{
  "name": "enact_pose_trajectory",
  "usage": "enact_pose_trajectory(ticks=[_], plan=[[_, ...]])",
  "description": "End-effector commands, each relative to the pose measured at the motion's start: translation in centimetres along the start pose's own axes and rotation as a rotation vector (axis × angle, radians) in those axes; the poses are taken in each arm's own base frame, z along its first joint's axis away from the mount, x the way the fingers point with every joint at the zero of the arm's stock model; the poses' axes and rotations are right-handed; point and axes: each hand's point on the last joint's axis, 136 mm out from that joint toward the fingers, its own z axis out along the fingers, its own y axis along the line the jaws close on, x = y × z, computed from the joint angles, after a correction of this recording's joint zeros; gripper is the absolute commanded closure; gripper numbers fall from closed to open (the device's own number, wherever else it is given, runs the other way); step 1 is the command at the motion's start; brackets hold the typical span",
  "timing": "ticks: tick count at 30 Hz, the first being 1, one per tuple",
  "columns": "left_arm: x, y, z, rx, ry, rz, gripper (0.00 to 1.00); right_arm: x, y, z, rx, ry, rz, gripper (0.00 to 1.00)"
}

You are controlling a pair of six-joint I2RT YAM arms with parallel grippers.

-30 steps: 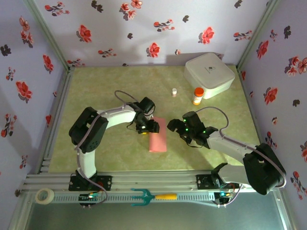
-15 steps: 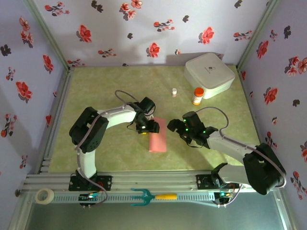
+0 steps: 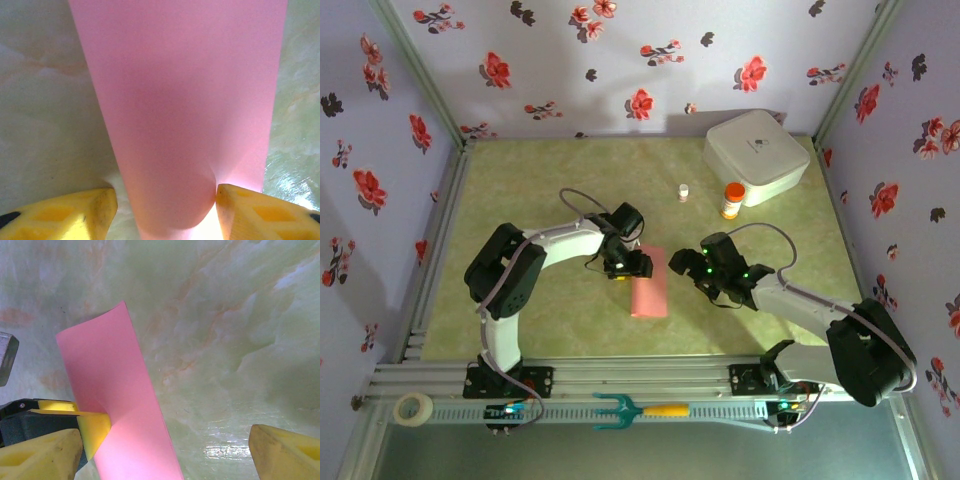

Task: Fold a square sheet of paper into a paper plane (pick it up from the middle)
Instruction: Hold the paper at the center of the table.

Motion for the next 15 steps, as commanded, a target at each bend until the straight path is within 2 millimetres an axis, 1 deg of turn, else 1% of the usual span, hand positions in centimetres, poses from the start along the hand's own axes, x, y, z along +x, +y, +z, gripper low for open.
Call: enact_pose_trajectory(ticks=[1,5,15], plan=[[2.09,5.82,3.87,-0.205,0.058,-0.051,0.41,-0.2,-0.09,-0.02,0.007,-0.003,0.017,0.13],[2.01,6.25,3.81,-0.228,0.05,-0.059,0.4,-0.16,-0.17,-0.04,0.007,-0.003,0.02,0.13],[2.39,6.53,4.19,-0.228,0.058,-0.069,0.4,-0.23,0.06,-0.05,0.006,-0.002,0.017,0.13]])
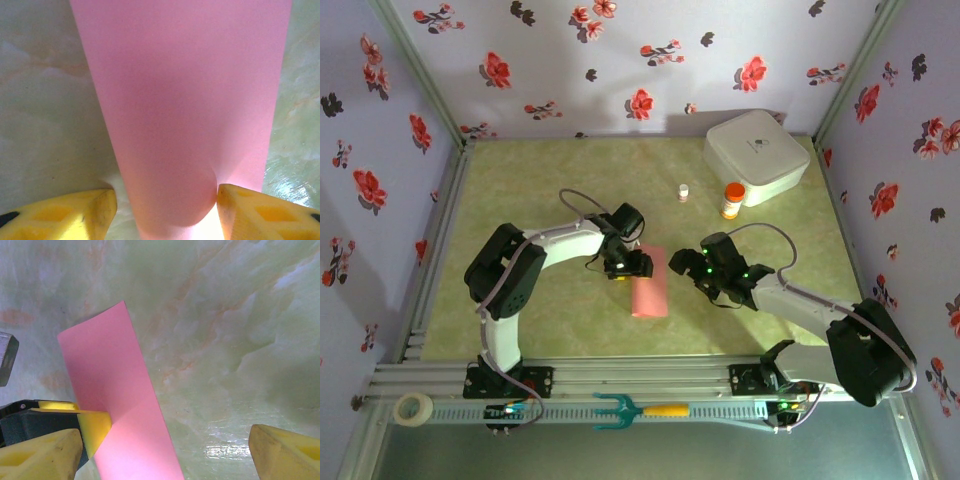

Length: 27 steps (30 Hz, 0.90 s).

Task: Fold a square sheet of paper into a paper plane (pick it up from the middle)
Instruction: Hold the paper at the center of the table.

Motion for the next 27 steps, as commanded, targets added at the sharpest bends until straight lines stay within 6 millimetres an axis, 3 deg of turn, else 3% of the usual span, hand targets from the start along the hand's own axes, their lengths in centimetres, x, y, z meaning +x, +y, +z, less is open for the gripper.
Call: enact_pose_trajectory(ticks=[1,20,23,27], plan=[[2.5,6.6,4.2,-0.225,0.067,-0.045,0.4,-0.2,0.1,0.0,0.007,-0.001,0.014,0.13],[2.5,6.6,4.5,-0.225,0.07,-0.034,0.4,0.1,0.7,0.6,-0.018,0.032,0.012,0.17],[2.6,6.8,4.6,-0.229,0.072,-0.038,0.4,0.3,0.9,0.9,-0.033,0.046,0.017,0.22],[2.6,6.7,4.6,-0.227,0.072,-0.035,0.4,0.8,1.6,1.4,-0.077,0.076,0.017,0.35]])
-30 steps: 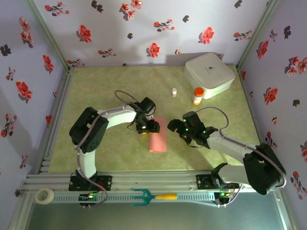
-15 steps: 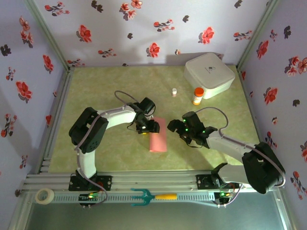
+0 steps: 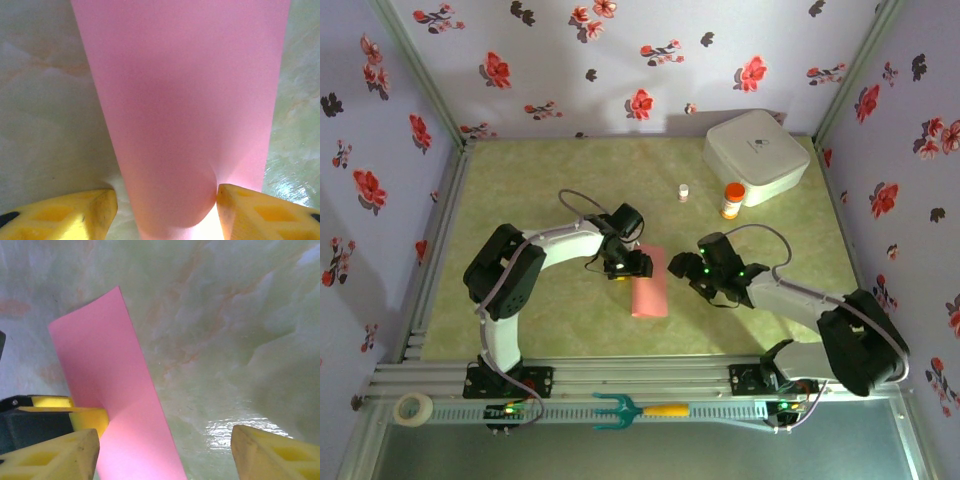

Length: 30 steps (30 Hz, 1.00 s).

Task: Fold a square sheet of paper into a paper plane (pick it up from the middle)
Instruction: Hold the paper at the center of the table.

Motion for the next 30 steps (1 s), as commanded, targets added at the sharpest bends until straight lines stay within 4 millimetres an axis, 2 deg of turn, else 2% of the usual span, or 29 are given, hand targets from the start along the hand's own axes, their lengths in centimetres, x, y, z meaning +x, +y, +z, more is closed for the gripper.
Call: enact_pose_trajectory(ticks=[1,8,11,14,24,26,30], plan=[[2.6,6.7,4.5,-0.229,0.078,-0.036,0.4,0.1,1.7,0.4,-0.073,0.029,-0.001,0.39],[2.7,6.8,4.6,-0.232,0.081,-0.036,0.4,0.9,2.7,2.0,-0.091,0.089,-0.014,0.8],[2.8,6.8,4.8,-0.232,0.084,-0.036,0.4,1.1,3.2,2.7,-0.098,0.106,-0.023,0.91],[2.7,6.8,4.7,-0.23,0.08,-0.038,0.4,1.3,3.5,3.3,-0.093,0.124,-0.038,0.99],[2.8,6.7,4.9,-0.228,0.081,-0.036,0.4,2.6,4.4,5.1,-0.088,0.19,-0.062,1.0],[2.7,6.6,4.9,-0.226,0.079,-0.037,0.4,2.7,4.1,5.3,-0.074,0.196,-0.067,1.0],[2.7,6.6,4.9,-0.226,0.08,-0.037,0.4,3.1,2.4,5.6,-0.011,0.213,-0.075,1.0]])
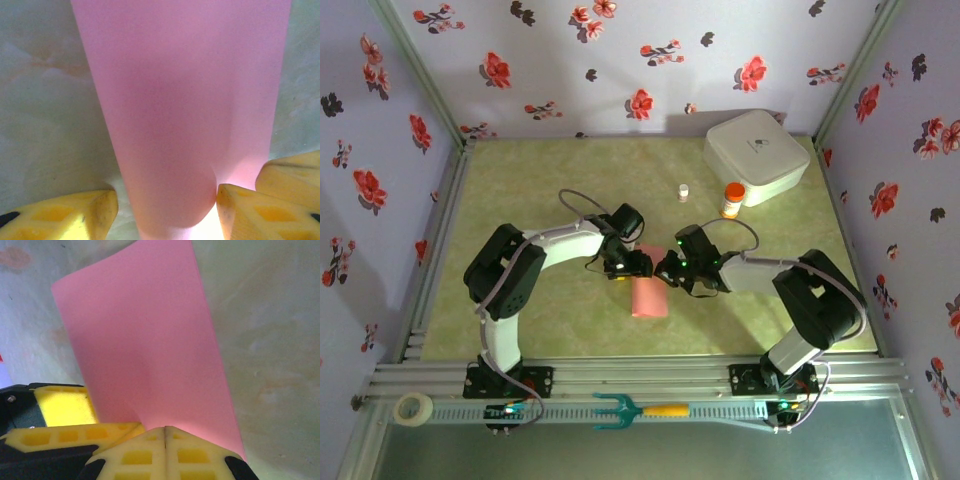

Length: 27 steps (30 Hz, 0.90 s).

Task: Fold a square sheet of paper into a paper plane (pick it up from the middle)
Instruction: Hold the paper at the center of the table.

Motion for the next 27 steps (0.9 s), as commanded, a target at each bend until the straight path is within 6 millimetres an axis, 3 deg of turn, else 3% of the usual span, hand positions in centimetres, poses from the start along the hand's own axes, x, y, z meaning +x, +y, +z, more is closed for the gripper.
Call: enact_pose_trajectory(ticks=[1,8,11,14,20,23,27], plan=[[2.6,6.5,4.8,-0.221,0.079,-0.037,0.4,0.7,-1.6,0.5,0.068,0.032,-0.022,1.0],[2.3,5.8,4.5,-0.201,0.067,-0.036,0.4,1.7,-6.1,0.5,0.196,0.053,-0.02,1.0],[1.7,4.9,3.4,-0.175,0.043,-0.032,0.4,1.5,-6.2,0.3,0.205,0.054,-0.046,1.0],[0.6,3.0,1.0,-0.118,-0.022,-0.024,0.4,1.4,-5.8,0.3,0.21,0.08,-0.086,1.0],[-1.8,-1.1,-6.4,0.063,-0.236,0.002,0.38,1.4,-5.7,0.3,0.228,0.134,-0.165,1.0],[-2.2,-2.7,-8.6,0.203,-0.293,0.002,0.49,1.4,-5.6,0.5,0.222,0.155,-0.181,1.0],[-2.6,-4.1,-9.3,0.367,-0.311,-0.009,0.69,1.0,-5.8,0.5,0.233,0.154,-0.186,1.0]])
